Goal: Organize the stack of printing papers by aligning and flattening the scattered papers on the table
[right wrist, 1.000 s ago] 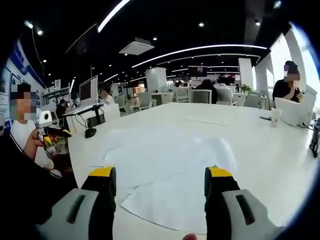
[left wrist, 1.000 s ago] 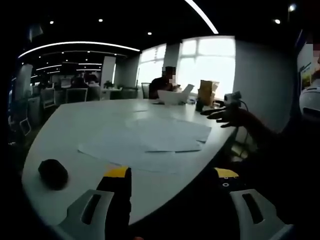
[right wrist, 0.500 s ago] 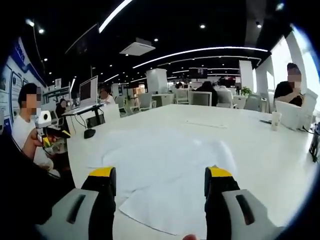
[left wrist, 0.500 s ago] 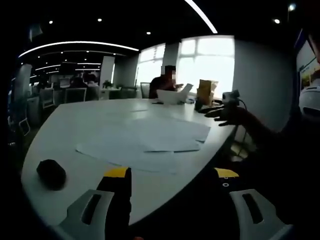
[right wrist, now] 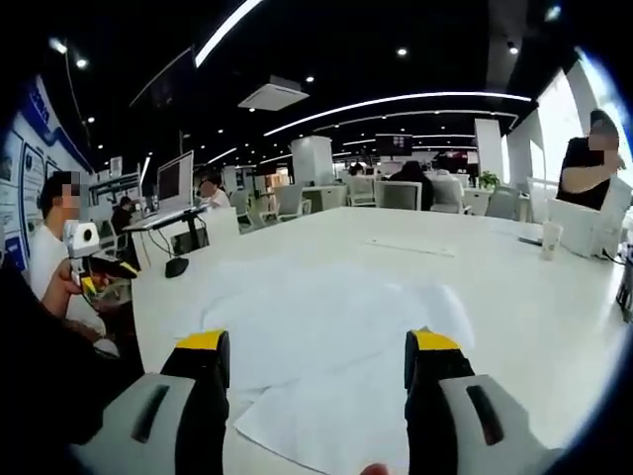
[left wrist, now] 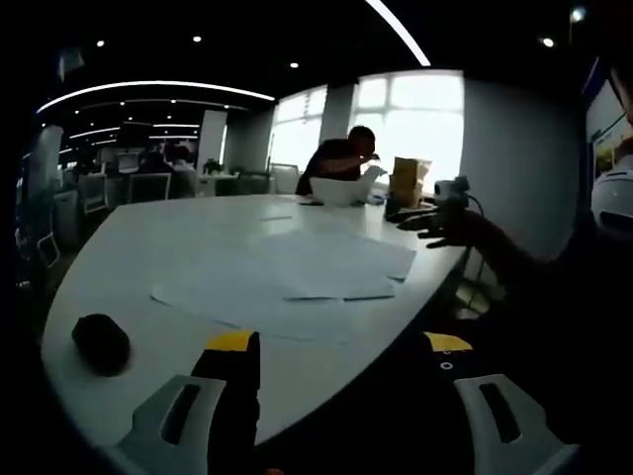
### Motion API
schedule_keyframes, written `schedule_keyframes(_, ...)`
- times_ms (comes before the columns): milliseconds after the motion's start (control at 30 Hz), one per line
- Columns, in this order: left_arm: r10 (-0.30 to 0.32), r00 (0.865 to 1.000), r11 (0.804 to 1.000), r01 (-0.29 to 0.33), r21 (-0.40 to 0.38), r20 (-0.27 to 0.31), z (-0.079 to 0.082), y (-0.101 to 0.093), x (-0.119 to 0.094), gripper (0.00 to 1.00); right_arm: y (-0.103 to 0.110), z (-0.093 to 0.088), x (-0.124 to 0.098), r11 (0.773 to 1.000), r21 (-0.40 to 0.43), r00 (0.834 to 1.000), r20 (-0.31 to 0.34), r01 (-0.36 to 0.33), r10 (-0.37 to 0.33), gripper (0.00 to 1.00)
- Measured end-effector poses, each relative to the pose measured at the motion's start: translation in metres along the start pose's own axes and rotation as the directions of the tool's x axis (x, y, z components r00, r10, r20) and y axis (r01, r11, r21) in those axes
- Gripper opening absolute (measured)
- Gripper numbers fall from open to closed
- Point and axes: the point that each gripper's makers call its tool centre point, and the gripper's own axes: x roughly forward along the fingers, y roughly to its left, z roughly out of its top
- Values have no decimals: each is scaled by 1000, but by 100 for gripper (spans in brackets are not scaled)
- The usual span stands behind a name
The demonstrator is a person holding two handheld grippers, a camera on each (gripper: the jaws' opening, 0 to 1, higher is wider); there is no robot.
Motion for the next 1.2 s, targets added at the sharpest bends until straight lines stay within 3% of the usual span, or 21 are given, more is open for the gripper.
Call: schedule_keyframes(1200,-3,1000,1000,3,4,0,1,0,1,68,-9,-4,12,1000,3,1000,-25,17,-17,67)
